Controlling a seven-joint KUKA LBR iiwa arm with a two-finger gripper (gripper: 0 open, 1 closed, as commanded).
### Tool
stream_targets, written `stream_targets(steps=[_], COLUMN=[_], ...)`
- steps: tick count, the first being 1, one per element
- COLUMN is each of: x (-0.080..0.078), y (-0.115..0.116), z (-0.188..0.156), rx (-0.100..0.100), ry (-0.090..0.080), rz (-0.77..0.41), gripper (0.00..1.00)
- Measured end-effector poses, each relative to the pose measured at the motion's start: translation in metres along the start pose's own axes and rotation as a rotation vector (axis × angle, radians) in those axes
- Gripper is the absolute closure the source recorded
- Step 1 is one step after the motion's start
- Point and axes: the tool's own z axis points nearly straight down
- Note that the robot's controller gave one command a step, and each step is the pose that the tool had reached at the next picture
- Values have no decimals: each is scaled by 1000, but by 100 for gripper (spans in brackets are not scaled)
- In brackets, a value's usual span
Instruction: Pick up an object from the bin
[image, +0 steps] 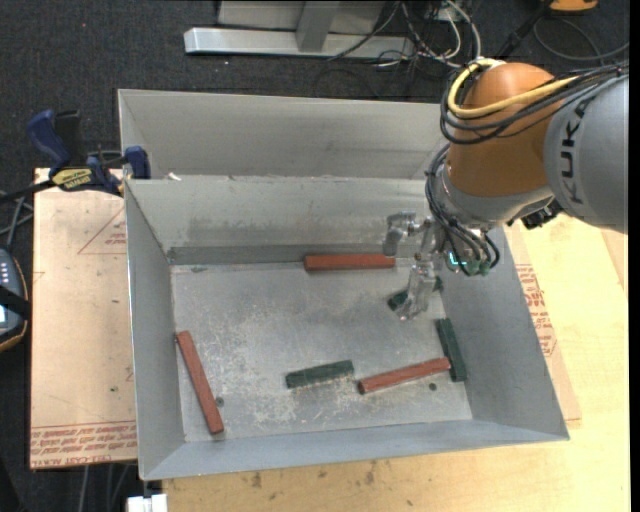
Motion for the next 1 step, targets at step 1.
stream_targets(steps=[1], x=[-2], y=[0], z=[-4], rx=[1], ry=[-8], rz=[-1], gripper=[0])
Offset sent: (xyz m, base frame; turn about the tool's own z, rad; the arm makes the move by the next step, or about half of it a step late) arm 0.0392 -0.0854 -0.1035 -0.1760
